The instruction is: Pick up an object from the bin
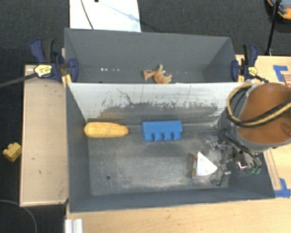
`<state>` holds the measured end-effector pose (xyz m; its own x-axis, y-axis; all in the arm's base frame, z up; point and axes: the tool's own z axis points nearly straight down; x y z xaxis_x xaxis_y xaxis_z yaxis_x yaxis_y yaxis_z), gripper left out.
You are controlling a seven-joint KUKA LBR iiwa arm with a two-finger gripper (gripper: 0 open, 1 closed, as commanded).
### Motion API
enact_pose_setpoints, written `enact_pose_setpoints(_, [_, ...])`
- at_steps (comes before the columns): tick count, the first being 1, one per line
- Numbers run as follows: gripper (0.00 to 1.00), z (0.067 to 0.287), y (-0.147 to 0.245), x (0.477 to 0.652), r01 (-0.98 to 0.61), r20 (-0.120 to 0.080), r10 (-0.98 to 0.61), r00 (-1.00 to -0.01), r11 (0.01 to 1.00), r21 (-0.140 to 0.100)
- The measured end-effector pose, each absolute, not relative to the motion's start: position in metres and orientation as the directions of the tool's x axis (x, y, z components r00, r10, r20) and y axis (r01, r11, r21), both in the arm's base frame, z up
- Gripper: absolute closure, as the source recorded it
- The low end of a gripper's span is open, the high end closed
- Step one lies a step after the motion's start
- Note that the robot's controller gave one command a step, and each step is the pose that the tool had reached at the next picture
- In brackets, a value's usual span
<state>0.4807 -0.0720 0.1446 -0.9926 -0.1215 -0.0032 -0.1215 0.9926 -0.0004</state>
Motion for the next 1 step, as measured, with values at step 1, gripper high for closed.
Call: enact_pose_setpoints(1, [0.0,0.0962,-0.0614,0.4932,-0.098,-0.005,-0.098,-0.995,0.995,0.0])
